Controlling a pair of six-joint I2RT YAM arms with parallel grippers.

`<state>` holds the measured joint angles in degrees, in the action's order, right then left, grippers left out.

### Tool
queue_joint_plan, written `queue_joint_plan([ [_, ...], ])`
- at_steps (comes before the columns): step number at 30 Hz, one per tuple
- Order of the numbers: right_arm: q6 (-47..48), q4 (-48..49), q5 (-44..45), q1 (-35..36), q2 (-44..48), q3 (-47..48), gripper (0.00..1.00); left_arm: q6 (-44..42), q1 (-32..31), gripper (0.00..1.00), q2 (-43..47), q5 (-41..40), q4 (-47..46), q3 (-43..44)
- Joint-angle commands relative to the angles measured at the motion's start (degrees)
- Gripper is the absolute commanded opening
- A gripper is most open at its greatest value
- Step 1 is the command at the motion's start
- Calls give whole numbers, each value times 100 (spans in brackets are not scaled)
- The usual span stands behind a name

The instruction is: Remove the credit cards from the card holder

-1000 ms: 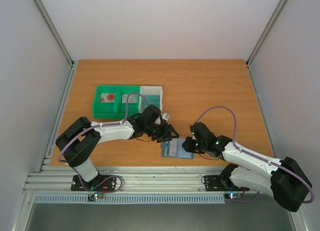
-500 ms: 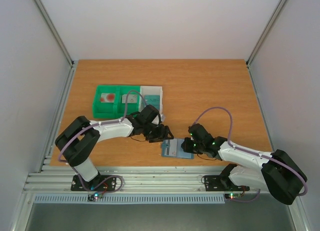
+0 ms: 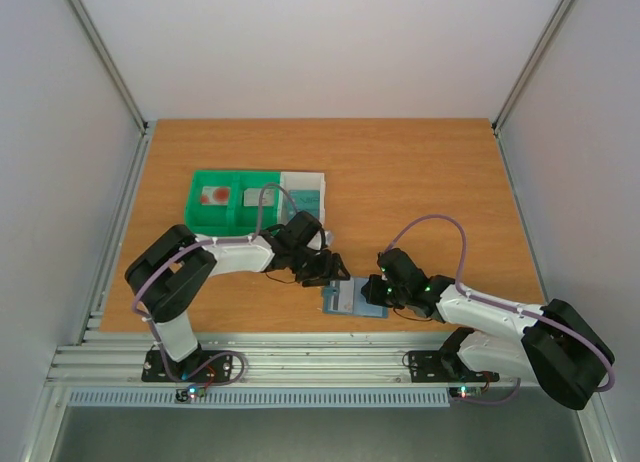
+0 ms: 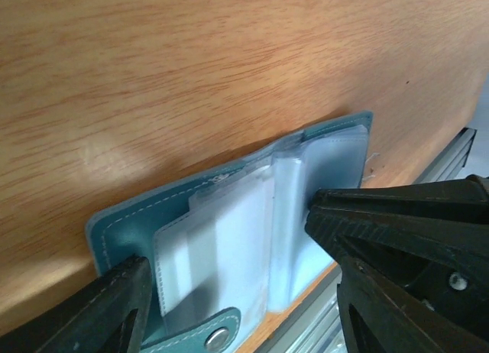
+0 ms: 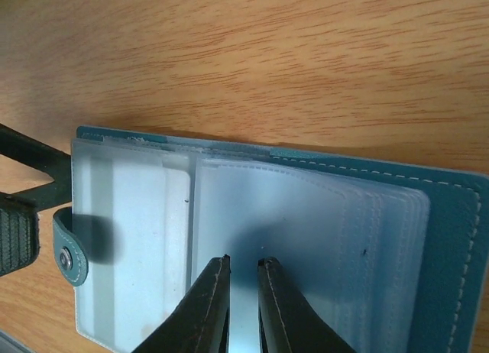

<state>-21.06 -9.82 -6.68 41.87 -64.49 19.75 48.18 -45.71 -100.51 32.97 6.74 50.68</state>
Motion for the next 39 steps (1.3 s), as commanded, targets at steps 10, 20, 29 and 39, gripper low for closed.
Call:
queue_joint_plan([
  [10, -129, -225, 193, 40, -208, -381, 14, 811, -68, 60, 213, 615, -1440, -319],
  [20, -96, -134, 291, 41, -213, -383, 13, 1315, -419, 58, 373, 604, -1858, -251],
  [29, -30, -310, 304, 40, 120, -361, 13, 1322, -489, 58, 328, 556, -1853, -199],
  [39, 127, -1124, 404, 41, 1416, -199, 18, 1444, -524, 58, 51, 627, -2192, -45],
])
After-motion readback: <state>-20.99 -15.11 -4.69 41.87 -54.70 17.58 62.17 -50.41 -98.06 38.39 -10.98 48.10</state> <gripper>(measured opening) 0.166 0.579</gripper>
